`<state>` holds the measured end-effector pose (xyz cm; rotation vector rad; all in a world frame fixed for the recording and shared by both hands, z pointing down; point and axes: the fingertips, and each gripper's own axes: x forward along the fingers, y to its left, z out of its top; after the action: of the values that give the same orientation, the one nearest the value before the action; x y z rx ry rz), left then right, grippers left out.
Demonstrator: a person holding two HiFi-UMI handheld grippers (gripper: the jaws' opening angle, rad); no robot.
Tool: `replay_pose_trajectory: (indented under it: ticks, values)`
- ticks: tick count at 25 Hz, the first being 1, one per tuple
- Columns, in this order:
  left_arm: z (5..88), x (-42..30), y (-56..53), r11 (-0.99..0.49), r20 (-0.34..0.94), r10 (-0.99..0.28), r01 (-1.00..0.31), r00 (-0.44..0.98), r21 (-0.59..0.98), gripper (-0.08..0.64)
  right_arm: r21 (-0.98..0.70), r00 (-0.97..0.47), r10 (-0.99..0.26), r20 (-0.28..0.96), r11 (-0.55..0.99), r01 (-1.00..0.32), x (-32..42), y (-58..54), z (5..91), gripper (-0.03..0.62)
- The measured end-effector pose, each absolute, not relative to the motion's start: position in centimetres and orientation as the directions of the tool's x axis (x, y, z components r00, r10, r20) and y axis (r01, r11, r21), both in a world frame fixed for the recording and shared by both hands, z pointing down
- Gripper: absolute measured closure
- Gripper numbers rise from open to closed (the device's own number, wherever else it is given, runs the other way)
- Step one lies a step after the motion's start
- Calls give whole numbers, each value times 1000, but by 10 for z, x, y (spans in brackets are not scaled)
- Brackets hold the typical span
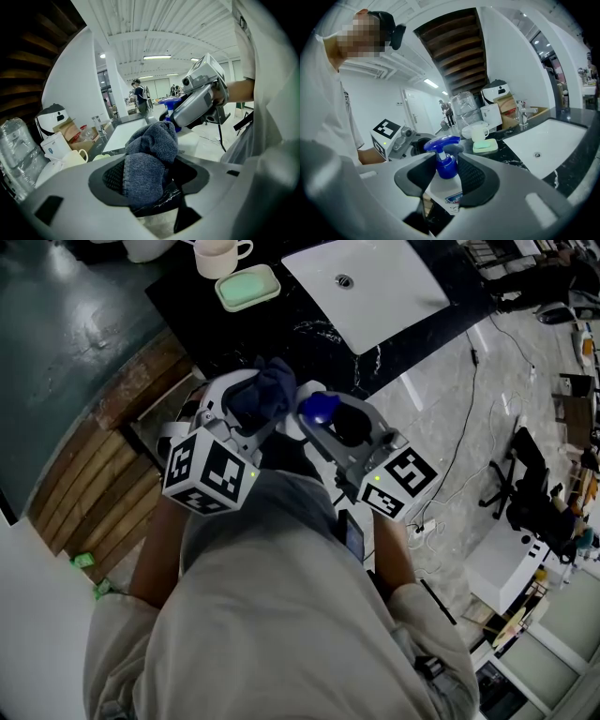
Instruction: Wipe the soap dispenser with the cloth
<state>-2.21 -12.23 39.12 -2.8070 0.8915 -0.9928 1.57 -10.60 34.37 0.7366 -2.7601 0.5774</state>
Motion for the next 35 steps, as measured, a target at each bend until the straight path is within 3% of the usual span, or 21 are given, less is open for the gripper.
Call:
replay_pose_trajectory:
  ticks: [35]
  values:
    - [439,-19,-92,-866,631,-431,-491,645,-91,311,-334,-859,-425,284,796,-505,18,-104,346,453]
